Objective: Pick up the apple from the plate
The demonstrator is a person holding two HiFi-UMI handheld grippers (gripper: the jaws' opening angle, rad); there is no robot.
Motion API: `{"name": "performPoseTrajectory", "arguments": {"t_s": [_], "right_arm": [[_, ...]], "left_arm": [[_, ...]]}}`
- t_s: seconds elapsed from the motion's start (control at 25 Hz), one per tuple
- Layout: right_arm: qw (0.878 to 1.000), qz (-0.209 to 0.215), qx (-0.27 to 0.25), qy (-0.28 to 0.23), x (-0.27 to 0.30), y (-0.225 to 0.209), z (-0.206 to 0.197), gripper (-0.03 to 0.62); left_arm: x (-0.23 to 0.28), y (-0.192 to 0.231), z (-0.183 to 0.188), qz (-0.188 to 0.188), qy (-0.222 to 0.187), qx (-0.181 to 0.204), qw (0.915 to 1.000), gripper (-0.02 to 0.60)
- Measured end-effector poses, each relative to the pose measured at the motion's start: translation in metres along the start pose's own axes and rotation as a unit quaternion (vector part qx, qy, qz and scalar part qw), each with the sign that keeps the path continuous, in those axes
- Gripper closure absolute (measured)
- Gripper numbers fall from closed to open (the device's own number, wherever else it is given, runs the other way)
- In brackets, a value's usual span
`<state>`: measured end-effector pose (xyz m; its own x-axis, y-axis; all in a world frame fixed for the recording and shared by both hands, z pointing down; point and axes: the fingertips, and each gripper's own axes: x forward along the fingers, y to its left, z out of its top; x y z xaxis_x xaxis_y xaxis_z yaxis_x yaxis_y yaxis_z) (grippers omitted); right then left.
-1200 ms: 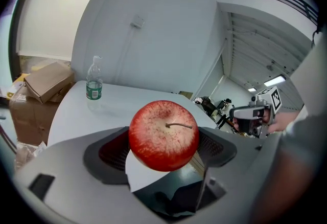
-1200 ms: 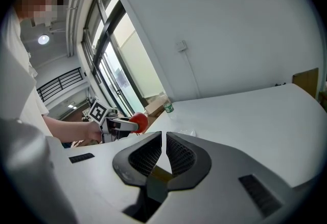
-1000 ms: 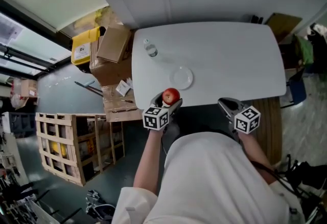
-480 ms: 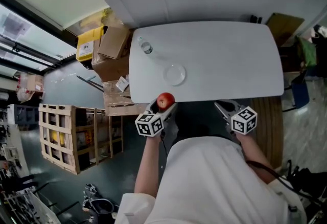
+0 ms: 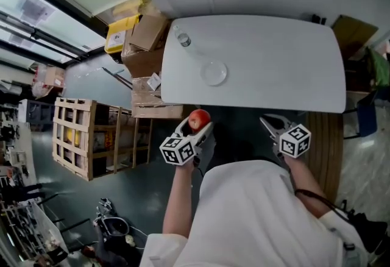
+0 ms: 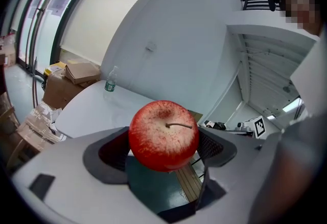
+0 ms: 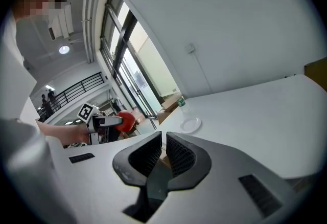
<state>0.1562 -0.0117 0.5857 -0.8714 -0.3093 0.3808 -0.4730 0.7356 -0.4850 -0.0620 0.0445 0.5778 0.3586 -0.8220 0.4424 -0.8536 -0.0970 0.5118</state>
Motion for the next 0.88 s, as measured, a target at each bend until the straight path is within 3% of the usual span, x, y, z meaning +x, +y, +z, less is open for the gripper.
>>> {"name": "performPoseTrajectory", "arguments": {"t_s": [0.36,0.88], "right_arm": [[0.999,0.03,-0.041,-0.007,0.004,0.026,0.003,0.548],[0.998,0.019,-0.057,-0.01,0.019,0.048,0.017,0.549]], "left_arm": [[-0.03,-0.009,-0.019,0.007,-0.011,-0.004,0.9999,0.183],[-0.055,0.008,-0.015,-0.012,-0.003,0.007,0.9999,0.183]]}}
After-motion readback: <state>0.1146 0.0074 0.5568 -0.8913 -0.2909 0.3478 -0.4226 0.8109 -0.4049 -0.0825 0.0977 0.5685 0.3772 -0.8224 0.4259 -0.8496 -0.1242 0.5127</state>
